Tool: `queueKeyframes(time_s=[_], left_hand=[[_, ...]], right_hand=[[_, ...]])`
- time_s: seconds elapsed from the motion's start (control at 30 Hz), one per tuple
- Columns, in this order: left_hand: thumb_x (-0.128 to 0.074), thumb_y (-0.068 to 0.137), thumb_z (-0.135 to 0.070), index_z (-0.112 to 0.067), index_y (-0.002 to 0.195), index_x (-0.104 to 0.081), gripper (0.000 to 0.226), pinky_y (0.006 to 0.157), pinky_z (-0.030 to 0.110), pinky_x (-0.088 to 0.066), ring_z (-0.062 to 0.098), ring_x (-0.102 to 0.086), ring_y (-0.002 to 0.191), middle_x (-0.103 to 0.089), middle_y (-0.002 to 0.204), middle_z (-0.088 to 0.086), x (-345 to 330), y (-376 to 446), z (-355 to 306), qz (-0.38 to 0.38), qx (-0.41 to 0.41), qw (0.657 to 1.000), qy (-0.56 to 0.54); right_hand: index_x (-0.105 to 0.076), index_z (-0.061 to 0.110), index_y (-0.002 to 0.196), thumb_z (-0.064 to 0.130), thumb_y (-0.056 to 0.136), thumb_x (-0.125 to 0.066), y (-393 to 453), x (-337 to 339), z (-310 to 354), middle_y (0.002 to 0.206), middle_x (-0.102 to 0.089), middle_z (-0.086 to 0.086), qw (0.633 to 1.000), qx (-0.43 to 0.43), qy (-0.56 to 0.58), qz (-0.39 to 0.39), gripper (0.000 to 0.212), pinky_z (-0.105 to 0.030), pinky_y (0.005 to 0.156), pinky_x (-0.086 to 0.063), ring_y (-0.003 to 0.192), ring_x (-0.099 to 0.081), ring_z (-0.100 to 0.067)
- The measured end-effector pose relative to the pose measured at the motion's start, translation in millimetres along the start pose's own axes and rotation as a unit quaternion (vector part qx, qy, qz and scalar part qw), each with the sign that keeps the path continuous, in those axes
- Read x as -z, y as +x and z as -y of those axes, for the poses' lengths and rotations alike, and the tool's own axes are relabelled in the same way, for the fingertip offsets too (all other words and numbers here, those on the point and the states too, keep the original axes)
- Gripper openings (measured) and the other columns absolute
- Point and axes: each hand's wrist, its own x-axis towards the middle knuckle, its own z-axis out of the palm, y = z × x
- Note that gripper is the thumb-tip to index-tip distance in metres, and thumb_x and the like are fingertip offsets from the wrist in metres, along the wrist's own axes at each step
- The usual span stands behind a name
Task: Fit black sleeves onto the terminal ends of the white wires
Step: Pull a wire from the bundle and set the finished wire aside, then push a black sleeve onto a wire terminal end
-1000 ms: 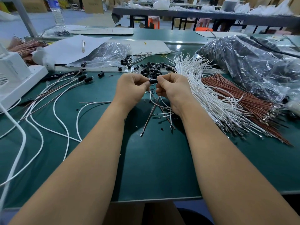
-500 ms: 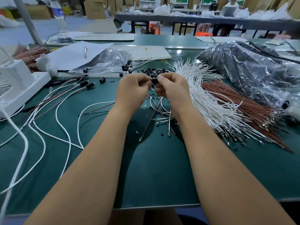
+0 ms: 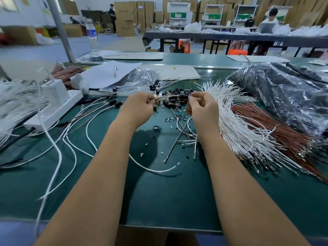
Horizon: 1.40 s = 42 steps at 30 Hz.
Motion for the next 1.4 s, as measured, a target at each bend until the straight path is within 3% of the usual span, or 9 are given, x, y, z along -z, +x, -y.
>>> queueKeyframes(time_s=[0.17,0.3,0.43,0.6,0.67,0.73,0.97,1.23,1.4], left_hand=[[-0.048,0.094,-0.015,-0.014,0.105,-0.070,0.024,0.077,0.037,-0.045,0.034,-0.059,0.094,-0.069,0.097,0.013,48.6,13.0,43.4,-0.162,0.022,0.982,0.099],[-0.049,0.094,-0.026,-0.023,0.137,-0.048,0.043,0.106,0.057,-0.027,0.036,-0.032,0.132,-0.048,0.139,0.015,67.9,21.2,70.2,-0.087,0.107,0.952,0.274],[-0.048,0.092,-0.028,-0.031,0.139,-0.042,0.048,0.110,0.067,-0.008,0.029,-0.012,0.143,-0.026,0.155,0.007,51.5,18.6,61.3,-0.076,0.100,0.948,0.294],[-0.052,0.087,-0.013,-0.036,0.115,-0.064,0.037,0.112,0.055,-0.018,0.027,-0.035,0.132,-0.051,0.137,0.001,-5.6,12.1,6.8,-0.025,0.020,0.989,0.142],[-0.050,0.088,-0.008,-0.034,0.105,-0.067,0.036,0.084,0.033,-0.043,0.024,-0.057,0.084,-0.063,0.097,-0.002,-25.9,12.6,-12.8,0.003,0.032,0.999,-0.023],[-0.046,0.088,-0.005,-0.029,0.099,-0.068,0.035,0.051,0.018,-0.040,0.010,-0.046,0.047,-0.061,0.079,-0.007,-41.3,15.2,-24.5,0.018,0.074,0.987,-0.141],[-0.041,0.085,-0.001,-0.019,0.094,-0.069,0.035,0.033,0.012,-0.024,0.002,-0.033,0.028,-0.061,0.065,-0.001,-77.5,6.5,-31.7,-0.017,0.129,0.965,-0.228],[-0.038,0.082,0.002,-0.015,0.086,-0.069,0.036,0.035,0.013,-0.023,0.003,-0.029,0.030,-0.050,0.051,-0.006,-77.9,6.1,-28.5,-0.041,0.116,0.957,-0.264],[-0.039,0.089,0.003,-0.017,0.093,-0.068,0.034,0.039,0.015,-0.031,0.000,-0.035,0.036,-0.066,0.080,0.000,-74.7,4.3,-29.5,-0.062,0.069,0.947,-0.307]], right_hand=[[-0.061,0.015,0.104,0.011,0.096,-0.054,-4.2,-7.5,0.9,0.083,-0.063,-0.003,0.996,0.025,-0.070,0.056,0.012,-0.043,0.069,-0.056,0.070,-0.061,-0.020],[-0.059,0.022,0.093,0.013,0.097,-0.049,-2.7,-8.3,0.8,0.080,-0.063,-0.002,0.993,0.030,-0.108,0.037,0.014,-0.041,0.068,-0.055,0.070,-0.063,-0.027],[-0.063,0.016,0.101,0.013,0.098,-0.045,3.0,-3.1,-7.1,0.088,-0.065,-0.001,0.968,0.079,-0.240,-0.009,0.018,-0.021,0.055,-0.040,0.071,-0.055,-0.015],[-0.058,0.015,0.122,0.013,0.091,-0.049,8.5,11.6,-11.7,0.120,-0.055,-0.011,0.872,0.101,-0.479,-0.025,0.033,-0.036,0.095,-0.036,0.110,-0.044,-0.024],[-0.051,0.015,0.127,0.017,0.088,-0.047,8.9,16.0,-12.4,0.133,-0.046,-0.012,0.827,0.027,-0.561,0.024,0.039,-0.043,0.105,-0.029,0.123,-0.036,-0.029],[-0.048,0.012,0.126,0.015,0.088,-0.045,8.6,17.2,-15.5,0.134,-0.045,-0.012,0.802,0.010,-0.597,0.036,0.039,-0.043,0.105,-0.029,0.124,-0.035,-0.030],[-0.058,0.008,0.107,0.007,0.087,-0.052,18.5,21.1,-15.9,0.120,-0.054,-0.013,0.813,0.012,-0.581,-0.034,0.021,-0.040,0.097,-0.036,0.112,-0.044,-0.031],[-0.061,0.010,0.098,0.004,0.085,-0.051,24.6,20.6,-13.6,0.101,-0.063,-0.012,0.849,0.023,-0.522,-0.076,0.017,-0.039,0.084,-0.045,0.097,-0.054,-0.032],[-0.063,0.012,0.094,0.003,0.088,-0.052,22.3,23.1,-14.0,0.098,-0.059,-0.008,0.869,0.083,-0.463,-0.150,0.015,-0.035,0.079,-0.038,0.095,-0.048,-0.027]])
